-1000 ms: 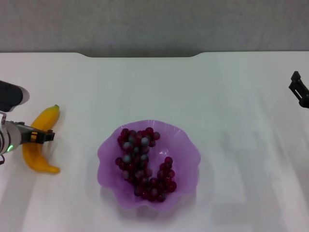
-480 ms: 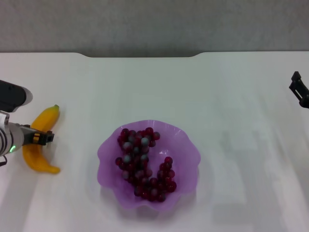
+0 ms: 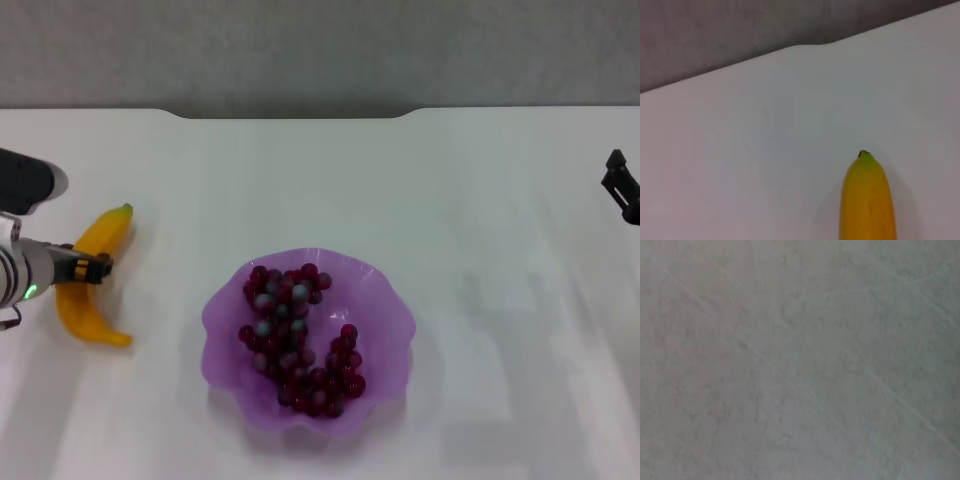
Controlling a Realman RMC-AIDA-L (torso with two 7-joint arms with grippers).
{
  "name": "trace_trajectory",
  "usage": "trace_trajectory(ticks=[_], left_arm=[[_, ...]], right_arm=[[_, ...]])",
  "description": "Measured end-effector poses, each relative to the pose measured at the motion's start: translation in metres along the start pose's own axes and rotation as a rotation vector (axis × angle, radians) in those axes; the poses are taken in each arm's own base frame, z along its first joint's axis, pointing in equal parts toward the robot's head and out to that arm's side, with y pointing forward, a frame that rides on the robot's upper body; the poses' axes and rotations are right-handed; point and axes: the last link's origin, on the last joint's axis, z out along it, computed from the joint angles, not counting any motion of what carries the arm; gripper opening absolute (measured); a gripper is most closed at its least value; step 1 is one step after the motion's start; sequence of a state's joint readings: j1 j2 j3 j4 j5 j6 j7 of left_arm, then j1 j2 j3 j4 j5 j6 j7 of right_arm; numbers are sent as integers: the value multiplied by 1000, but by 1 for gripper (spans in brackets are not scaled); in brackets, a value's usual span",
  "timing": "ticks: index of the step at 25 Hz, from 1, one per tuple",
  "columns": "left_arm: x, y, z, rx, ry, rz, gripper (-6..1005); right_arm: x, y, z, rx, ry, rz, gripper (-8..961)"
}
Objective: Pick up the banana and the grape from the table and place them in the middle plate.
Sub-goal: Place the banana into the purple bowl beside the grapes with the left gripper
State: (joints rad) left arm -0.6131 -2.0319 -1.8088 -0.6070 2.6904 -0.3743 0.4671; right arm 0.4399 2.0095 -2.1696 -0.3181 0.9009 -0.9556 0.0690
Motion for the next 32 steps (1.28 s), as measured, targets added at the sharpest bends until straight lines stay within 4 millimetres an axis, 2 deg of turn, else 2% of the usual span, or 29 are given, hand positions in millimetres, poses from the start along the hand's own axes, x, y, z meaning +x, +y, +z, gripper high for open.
trace_trajectory(ticks=[5, 9, 10, 15, 18, 27, 32], left_arm=[[22, 1, -10, -21, 32, 2, 478], [42, 0, -30, -41, 66, 30, 478], [42, 0, -30, -41, 66, 30, 478], [59, 12, -55, -86, 101, 70, 478], [63, 28, -67, -118, 117, 110, 479], [70, 93, -113, -244, 215, 290, 479], [66, 124, -123, -310, 239, 358, 479]], right_arm=[[0, 0, 0, 0, 0, -1, 879], [0, 0, 0, -2, 2, -3, 879], [0, 0, 0, -2, 2, -3, 879], [1, -2, -1, 3, 5, -5, 879], [2, -3, -1, 5, 8, -8, 879], [3, -3, -2, 3, 12, -11, 879], [4, -2, -1, 3, 22, -11, 879]])
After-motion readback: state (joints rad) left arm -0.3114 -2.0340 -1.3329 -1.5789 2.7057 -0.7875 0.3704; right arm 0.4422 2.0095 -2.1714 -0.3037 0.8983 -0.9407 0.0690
